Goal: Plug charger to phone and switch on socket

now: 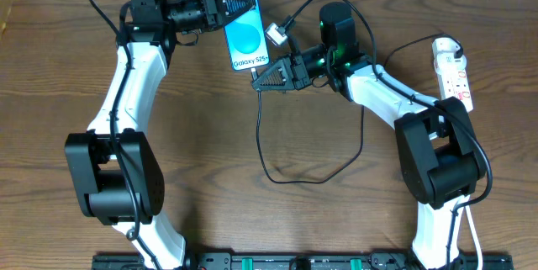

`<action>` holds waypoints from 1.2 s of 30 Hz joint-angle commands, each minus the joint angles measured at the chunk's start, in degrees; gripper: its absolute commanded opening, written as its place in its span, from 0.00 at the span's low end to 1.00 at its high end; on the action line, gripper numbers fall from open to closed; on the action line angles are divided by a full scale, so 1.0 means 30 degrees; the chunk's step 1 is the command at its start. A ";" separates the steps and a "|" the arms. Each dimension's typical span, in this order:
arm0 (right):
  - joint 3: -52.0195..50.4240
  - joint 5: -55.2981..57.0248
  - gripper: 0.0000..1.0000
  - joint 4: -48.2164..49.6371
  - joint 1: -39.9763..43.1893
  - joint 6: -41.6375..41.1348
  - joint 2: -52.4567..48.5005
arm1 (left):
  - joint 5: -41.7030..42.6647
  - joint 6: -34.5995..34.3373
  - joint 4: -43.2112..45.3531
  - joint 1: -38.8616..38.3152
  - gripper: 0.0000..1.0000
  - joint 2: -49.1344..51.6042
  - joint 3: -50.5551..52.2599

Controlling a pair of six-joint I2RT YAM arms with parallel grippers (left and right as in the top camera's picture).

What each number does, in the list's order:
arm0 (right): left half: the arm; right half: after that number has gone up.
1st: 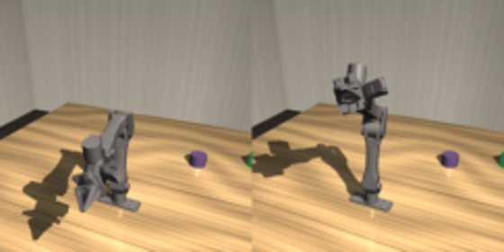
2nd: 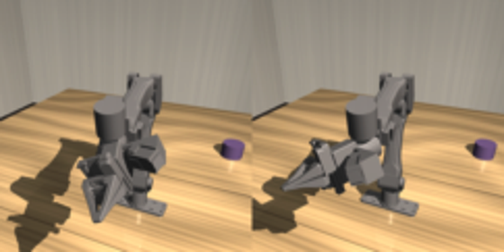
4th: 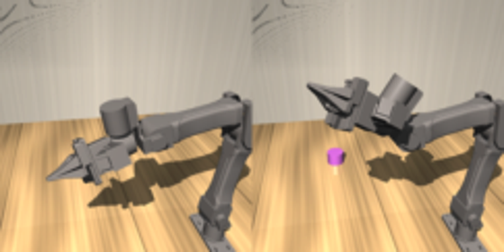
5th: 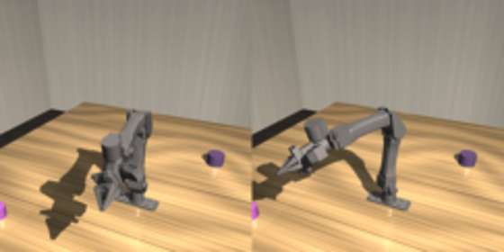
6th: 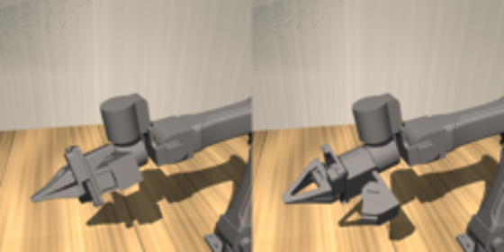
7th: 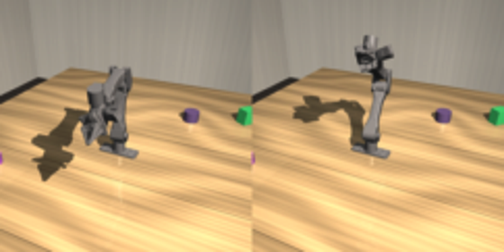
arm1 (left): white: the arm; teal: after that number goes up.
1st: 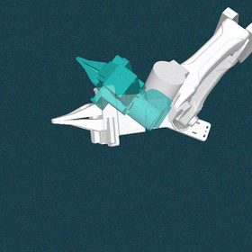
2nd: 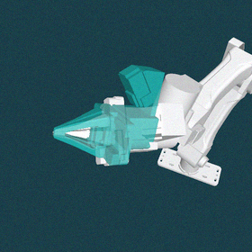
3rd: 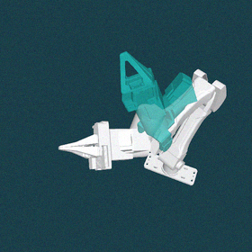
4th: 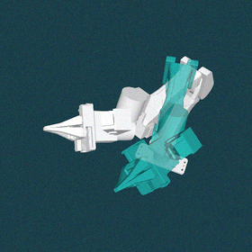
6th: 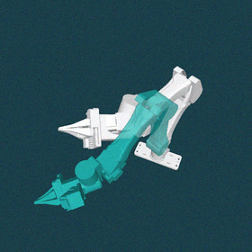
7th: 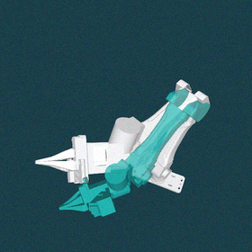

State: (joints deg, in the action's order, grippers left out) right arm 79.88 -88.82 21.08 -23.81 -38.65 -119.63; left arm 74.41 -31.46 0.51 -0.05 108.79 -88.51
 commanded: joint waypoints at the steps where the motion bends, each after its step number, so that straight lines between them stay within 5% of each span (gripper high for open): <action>1: 0.0197 0.0211 0.01 0.0270 0.0175 -0.0255 -0.0051 | 0.1071 0.0211 -0.0080 -0.0372 0.08 -0.0328 -0.0066; 36: 0.0197 0.2069 0.01 0.0350 0.0801 -0.1042 -0.0051 | -0.0444 -0.0452 0.0000 -0.0372 0.07 -0.0328 -0.0066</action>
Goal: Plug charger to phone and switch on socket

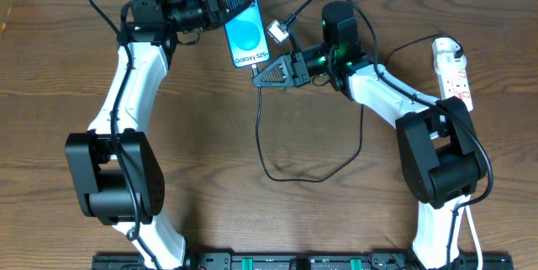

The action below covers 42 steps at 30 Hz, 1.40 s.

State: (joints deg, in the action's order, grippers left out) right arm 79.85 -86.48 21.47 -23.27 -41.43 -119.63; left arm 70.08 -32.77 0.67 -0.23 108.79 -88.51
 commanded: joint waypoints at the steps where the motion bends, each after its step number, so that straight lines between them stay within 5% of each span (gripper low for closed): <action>1: 0.0204 0.1297 0.01 0.0219 0.0634 -0.0109 -0.0051 | 0.0998 -0.0015 -0.0051 -0.0313 0.07 -0.0328 -0.0066; 10: 0.0204 0.1282 0.01 0.0219 0.0641 -0.0109 -0.0051 | 0.0860 -0.0372 0.0277 -0.0306 0.07 -0.0328 -0.0066; 20: 0.0204 0.1158 0.01 0.0219 0.0656 -0.0102 -0.0051 | 0.0765 -0.3053 0.4430 -0.0051 0.07 -0.0328 -0.0073; 42: 0.0204 -0.0379 0.01 0.2244 0.0605 -0.0029 -0.0051 | -0.0117 -0.2973 0.4466 -0.0058 0.08 -0.0328 -0.0066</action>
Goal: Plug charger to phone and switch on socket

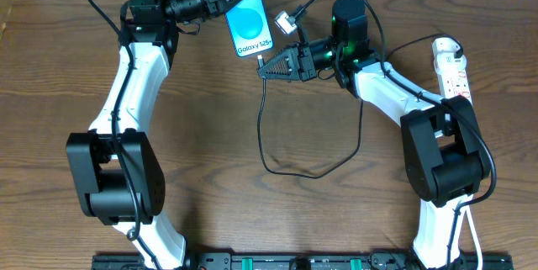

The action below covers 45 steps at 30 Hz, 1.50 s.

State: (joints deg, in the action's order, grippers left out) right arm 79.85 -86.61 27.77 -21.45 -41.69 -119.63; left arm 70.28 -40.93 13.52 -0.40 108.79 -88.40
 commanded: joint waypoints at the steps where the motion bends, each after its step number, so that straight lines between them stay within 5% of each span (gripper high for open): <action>1: 0.0204 -0.0335 0.01 0.0226 -0.0007 0.0051 -0.0051 | -0.0248 -0.0262 0.0182 0.0000 0.08 -0.0328 -0.0102; 45: 0.0204 -0.0117 0.01 0.0408 0.0015 -0.0022 -0.0051 | 0.0590 0.0546 0.0109 -0.0554 0.08 -0.0328 -0.0102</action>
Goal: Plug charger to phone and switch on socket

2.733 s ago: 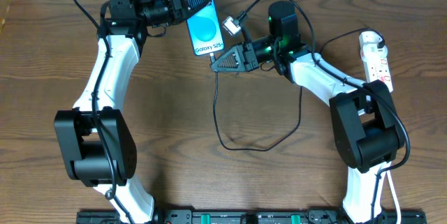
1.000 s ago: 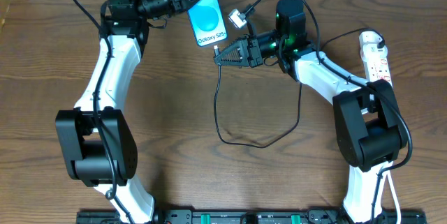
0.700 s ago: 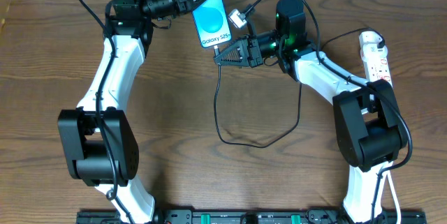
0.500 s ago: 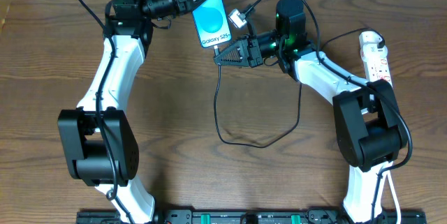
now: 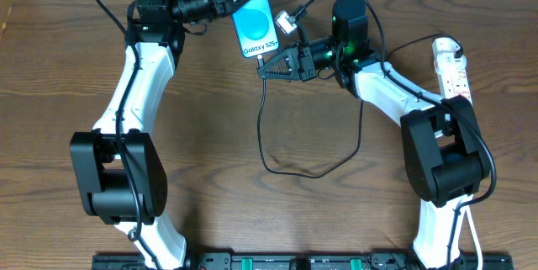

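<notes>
A phone [image 5: 255, 19] with a white and blue "Galaxy S25+" screen lies face up at the far middle of the table. My left gripper is at the phone's far end, shut on it. My right gripper [image 5: 263, 67] sits just below the phone's near edge, shut on the black charger cable [image 5: 263, 119] at its plug end; the plug tip is too small to make out. The cable loops over the table and up to the right arm. A white socket strip [image 5: 451, 68] lies at the far right; its switch is too small to read.
A second loose connector [image 5: 287, 23] on a black lead lies just right of the phone. White cable runs from the socket strip along the right arm base. The table's far edge passes just behind the phone. Bare wood fills the left and centre.
The phone and my left gripper have shifted a little to the right, so the phone's near edge now sits closer to my right gripper. My right gripper has scarcely moved.
At first the phone lay lower, my left gripper on its far end and my right gripper holding the cable end at its near right corner. Both then stood further back by the table's far edge. Now the phone has shifted right toward the cable end.
</notes>
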`<action>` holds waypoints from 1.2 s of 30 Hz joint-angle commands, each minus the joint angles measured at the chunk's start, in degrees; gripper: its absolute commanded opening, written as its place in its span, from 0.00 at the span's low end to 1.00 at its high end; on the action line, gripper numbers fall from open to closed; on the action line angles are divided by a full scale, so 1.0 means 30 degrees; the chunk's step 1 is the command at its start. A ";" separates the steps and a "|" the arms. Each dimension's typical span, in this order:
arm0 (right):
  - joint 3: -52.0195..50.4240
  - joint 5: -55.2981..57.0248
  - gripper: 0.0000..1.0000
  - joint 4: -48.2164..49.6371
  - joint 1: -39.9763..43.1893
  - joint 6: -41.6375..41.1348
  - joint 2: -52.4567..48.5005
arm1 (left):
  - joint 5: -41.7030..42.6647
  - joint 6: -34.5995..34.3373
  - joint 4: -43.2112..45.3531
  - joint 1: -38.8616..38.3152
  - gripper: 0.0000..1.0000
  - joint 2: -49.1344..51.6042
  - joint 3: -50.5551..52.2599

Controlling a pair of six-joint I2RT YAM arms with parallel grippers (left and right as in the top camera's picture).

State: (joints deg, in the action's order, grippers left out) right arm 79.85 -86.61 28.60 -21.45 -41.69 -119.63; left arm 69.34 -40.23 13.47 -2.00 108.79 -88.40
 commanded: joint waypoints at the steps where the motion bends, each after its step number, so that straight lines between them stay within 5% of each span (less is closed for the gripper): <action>1: 0.0204 -0.0124 0.01 0.0131 0.0015 -0.0022 -0.0051 | 0.1056 0.0321 0.0124 -0.0022 0.07 -0.0328 -0.0102; 36: 0.0204 -0.0124 0.01 0.0138 0.0051 0.0015 -0.0051 | 0.1923 0.1049 -0.0306 0.0022 0.07 -0.0321 -0.0102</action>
State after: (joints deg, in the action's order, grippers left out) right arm 79.85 -88.25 28.56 -21.61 -41.69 -119.63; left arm 72.14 -38.06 12.60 -1.98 108.79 -88.40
